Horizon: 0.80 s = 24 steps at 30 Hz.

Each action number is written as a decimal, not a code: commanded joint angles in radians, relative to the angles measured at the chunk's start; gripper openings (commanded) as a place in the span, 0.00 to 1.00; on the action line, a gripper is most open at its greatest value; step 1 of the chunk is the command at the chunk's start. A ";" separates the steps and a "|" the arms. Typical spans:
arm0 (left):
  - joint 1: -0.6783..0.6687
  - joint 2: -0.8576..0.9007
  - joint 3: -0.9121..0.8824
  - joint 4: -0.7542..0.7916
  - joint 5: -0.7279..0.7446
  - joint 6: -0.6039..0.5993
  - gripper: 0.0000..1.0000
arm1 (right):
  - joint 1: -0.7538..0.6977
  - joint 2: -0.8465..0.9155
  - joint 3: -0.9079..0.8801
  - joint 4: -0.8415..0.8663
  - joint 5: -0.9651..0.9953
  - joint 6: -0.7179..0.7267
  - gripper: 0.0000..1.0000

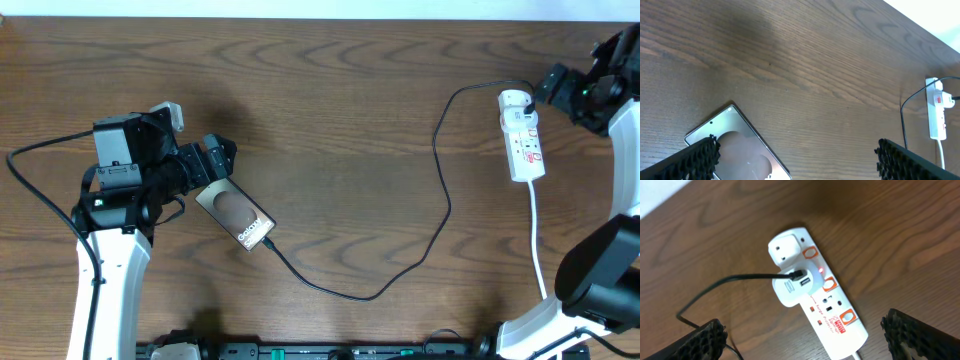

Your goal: Plug charger to phone and switch on socket

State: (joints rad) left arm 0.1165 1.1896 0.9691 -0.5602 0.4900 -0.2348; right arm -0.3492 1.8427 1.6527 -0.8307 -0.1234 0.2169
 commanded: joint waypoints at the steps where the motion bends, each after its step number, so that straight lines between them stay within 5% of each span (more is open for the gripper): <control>1: -0.002 0.006 0.017 -0.001 -0.013 0.017 0.99 | 0.002 0.017 0.000 -0.005 0.028 0.026 0.99; 14: -0.002 0.006 0.017 -0.001 -0.013 0.017 0.99 | 0.003 0.016 0.000 -0.005 0.028 0.026 0.99; 19: -0.006 -0.027 0.016 -0.031 -0.294 0.017 0.98 | 0.003 0.016 0.000 -0.005 0.028 0.026 0.99; 24: -0.013 -0.157 0.014 -0.192 -0.370 0.017 0.98 | 0.003 0.016 0.000 -0.005 0.028 0.026 0.99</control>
State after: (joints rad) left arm 0.1135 1.1339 0.9691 -0.6868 0.2371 -0.2340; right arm -0.3492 1.8515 1.6531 -0.8345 -0.1047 0.2306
